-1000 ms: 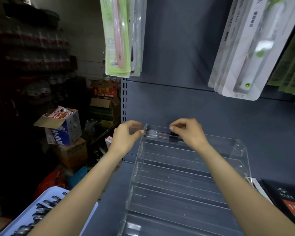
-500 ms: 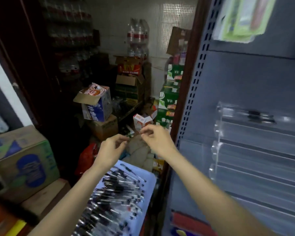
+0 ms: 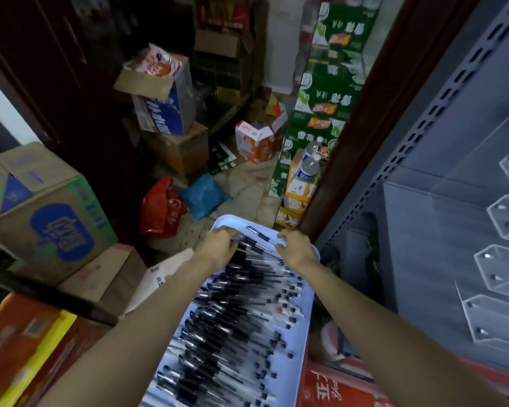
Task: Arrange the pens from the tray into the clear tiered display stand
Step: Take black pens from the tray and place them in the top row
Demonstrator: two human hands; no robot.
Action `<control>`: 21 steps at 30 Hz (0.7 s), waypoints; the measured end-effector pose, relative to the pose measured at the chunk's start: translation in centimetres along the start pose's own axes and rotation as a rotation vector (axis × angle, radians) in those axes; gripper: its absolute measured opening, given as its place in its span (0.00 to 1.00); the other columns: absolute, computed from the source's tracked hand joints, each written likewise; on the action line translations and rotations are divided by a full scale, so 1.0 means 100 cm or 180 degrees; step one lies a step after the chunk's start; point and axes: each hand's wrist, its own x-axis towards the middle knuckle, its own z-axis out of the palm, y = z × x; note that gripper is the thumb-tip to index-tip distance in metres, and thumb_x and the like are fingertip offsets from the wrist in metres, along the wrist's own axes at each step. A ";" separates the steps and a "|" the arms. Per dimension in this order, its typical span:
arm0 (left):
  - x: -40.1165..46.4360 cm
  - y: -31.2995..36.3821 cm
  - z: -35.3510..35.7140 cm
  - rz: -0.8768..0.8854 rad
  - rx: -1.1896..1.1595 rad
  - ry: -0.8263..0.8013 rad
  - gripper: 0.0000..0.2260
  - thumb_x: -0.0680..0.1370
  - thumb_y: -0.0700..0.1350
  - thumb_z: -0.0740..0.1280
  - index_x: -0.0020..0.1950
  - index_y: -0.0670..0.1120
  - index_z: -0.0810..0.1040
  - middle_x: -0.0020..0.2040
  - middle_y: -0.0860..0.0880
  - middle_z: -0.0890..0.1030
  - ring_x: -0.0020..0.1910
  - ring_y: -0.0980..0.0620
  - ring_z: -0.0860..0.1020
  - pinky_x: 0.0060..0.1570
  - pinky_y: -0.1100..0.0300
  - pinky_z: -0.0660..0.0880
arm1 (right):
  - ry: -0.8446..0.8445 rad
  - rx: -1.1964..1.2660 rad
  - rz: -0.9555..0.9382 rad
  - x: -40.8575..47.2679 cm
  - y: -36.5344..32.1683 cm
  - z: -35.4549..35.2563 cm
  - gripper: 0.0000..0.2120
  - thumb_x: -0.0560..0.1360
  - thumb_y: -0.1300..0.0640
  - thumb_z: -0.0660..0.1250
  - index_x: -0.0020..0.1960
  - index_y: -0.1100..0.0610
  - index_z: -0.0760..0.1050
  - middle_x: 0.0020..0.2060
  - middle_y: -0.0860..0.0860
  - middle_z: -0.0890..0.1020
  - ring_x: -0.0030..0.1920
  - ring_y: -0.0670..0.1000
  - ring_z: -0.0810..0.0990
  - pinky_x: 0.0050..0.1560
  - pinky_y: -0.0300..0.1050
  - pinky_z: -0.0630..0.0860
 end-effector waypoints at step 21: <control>0.016 -0.021 0.011 -0.0163 0.0177 0.0388 0.10 0.76 0.38 0.64 0.55 0.42 0.81 0.57 0.42 0.78 0.57 0.43 0.75 0.57 0.53 0.71 | -0.0188 0.0028 -0.0014 0.026 0.006 0.018 0.09 0.78 0.65 0.63 0.40 0.61 0.66 0.35 0.59 0.70 0.36 0.55 0.71 0.46 0.54 0.73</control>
